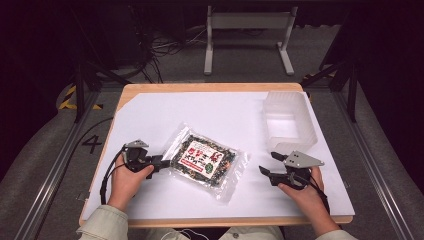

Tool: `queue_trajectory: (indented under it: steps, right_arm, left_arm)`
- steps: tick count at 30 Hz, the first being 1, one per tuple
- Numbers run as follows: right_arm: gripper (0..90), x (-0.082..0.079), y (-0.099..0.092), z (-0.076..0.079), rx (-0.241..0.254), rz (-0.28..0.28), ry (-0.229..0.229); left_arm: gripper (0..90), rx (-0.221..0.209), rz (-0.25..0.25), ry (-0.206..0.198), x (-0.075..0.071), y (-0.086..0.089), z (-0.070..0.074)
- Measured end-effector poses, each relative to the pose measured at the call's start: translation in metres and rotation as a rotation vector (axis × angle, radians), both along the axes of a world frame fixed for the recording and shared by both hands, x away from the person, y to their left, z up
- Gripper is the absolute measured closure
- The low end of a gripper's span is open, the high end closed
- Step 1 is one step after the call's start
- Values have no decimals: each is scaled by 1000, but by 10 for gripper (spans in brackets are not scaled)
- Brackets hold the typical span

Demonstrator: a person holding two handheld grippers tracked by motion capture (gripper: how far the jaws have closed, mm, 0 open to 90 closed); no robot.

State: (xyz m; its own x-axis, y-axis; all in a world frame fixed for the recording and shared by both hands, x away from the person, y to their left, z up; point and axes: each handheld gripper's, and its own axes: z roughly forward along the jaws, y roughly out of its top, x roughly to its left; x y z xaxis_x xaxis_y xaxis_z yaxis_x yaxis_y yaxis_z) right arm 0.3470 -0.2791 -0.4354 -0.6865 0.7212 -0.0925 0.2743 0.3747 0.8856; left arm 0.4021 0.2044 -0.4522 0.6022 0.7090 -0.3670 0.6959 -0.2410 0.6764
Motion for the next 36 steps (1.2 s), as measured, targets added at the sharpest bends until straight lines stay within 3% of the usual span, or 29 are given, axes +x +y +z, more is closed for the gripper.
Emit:
queue_trajectory:
  steps: [5,8,13,15,20,26,29,35,36]
  right_arm:
    - [311,0,1,0,-1,1,-2]
    - [309,0,1,0,-5,2,-3]
    - [306,0,2,0,-4,3,-4]
    - [305,0,2,0,-5,5,-4]
    - [301,0,3,0,-4,11,-8]
    - [299,0,3,0,-5,13,-9]
    - [298,0,3,0,-7,14,-10]
    - [297,0,2,0,-8,14,-13]
    - [297,0,2,0,-9,14,-14]
  left_arm:
    - [588,-15,-1,12,-1,1,-1]
    - [624,-68,11,34,-1,4,-6]
    - [665,-55,9,28,-3,3,-5]
    - [733,-60,-3,53,-3,2,-5]
    - [778,-85,5,72,-4,2,-5]
    - [833,-76,9,64,-5,3,-4]
    - [870,-98,17,69,-6,4,-4]
    - [886,-88,27,55,-8,2,-2]
    - [886,-110,35,55,-8,3,-2]
